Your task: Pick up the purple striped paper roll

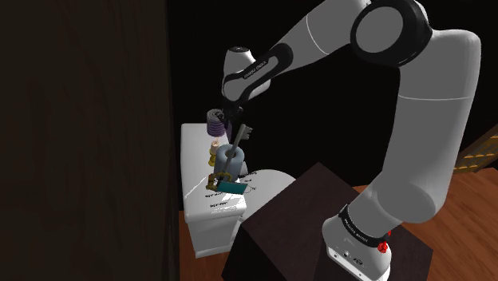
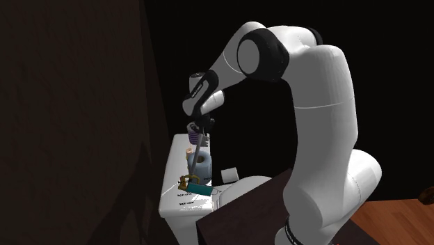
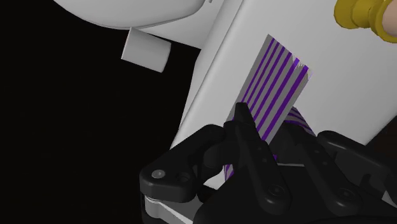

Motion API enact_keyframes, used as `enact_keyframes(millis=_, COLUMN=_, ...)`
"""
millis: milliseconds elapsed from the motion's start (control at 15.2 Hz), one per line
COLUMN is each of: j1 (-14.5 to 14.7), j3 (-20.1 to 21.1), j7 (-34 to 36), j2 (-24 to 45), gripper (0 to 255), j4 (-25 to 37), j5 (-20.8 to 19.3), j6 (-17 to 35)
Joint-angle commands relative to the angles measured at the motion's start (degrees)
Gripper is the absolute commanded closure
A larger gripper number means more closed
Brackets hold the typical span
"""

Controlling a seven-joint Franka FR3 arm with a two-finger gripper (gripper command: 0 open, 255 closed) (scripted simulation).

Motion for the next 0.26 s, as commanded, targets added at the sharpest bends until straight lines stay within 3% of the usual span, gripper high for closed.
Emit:
enact_keyframes(millis=0, j1=-0.14, j3=0.14, j7=-0.25, j2=-1.35, gripper=255, j4=-0.16, j5=0.22, j6=-1.14)
enact_keyframes(millis=198, j1=-0.18, j3=0.21, j7=-0.37, j2=-2.00, gripper=255, j4=-0.15, j5=0.35, j6=-1.81)
